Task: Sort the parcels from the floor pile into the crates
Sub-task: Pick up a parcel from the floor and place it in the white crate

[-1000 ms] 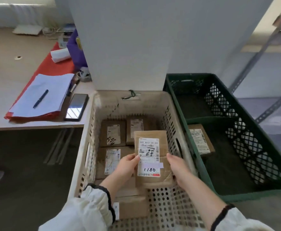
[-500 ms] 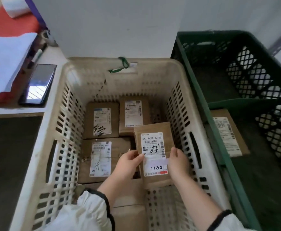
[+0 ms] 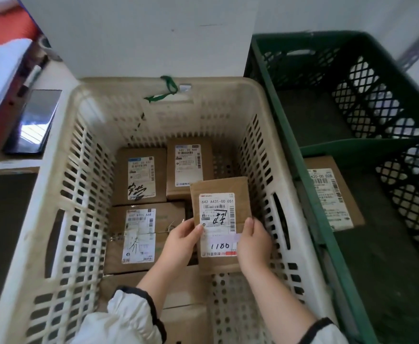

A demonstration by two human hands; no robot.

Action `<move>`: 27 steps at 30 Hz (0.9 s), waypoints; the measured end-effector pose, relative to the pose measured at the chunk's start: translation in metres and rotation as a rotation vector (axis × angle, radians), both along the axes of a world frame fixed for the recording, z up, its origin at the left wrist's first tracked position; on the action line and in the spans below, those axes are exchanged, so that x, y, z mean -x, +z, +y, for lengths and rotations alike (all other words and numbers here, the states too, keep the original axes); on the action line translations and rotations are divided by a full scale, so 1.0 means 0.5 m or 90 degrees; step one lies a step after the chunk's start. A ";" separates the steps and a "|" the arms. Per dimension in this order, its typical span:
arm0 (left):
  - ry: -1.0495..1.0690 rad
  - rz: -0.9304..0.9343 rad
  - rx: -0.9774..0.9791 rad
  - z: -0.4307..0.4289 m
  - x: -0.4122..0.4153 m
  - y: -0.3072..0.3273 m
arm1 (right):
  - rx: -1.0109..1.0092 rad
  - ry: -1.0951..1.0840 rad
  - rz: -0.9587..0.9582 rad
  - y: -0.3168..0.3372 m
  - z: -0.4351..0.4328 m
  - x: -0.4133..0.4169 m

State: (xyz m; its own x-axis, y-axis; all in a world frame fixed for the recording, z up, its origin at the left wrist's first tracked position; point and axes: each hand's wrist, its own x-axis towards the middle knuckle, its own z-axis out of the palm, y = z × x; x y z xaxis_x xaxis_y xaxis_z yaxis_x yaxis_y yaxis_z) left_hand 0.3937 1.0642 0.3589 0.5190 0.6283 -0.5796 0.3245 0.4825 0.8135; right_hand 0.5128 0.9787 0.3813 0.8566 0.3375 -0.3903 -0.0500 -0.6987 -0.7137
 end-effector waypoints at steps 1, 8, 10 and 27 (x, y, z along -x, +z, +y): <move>-0.002 0.003 0.001 -0.002 0.006 -0.001 | 0.002 0.000 0.009 -0.007 -0.002 0.005; -0.033 0.056 -0.006 -0.027 0.045 0.007 | 0.066 0.019 0.042 -0.020 -0.028 0.027; -0.027 0.078 -0.005 -0.036 0.056 0.002 | 0.088 0.043 0.077 -0.024 -0.029 0.030; -0.036 0.381 -0.284 0.024 0.033 -0.118 | 0.145 0.032 0.173 -0.156 0.042 0.014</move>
State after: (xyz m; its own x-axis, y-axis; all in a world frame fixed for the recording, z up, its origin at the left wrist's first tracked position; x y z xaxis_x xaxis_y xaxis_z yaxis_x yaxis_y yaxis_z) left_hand 0.3774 1.0764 0.2999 0.2339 0.8516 -0.4691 0.7876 0.1169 0.6050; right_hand 0.5061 0.9998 0.3031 0.6956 0.2539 -0.6721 -0.1784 -0.8451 -0.5040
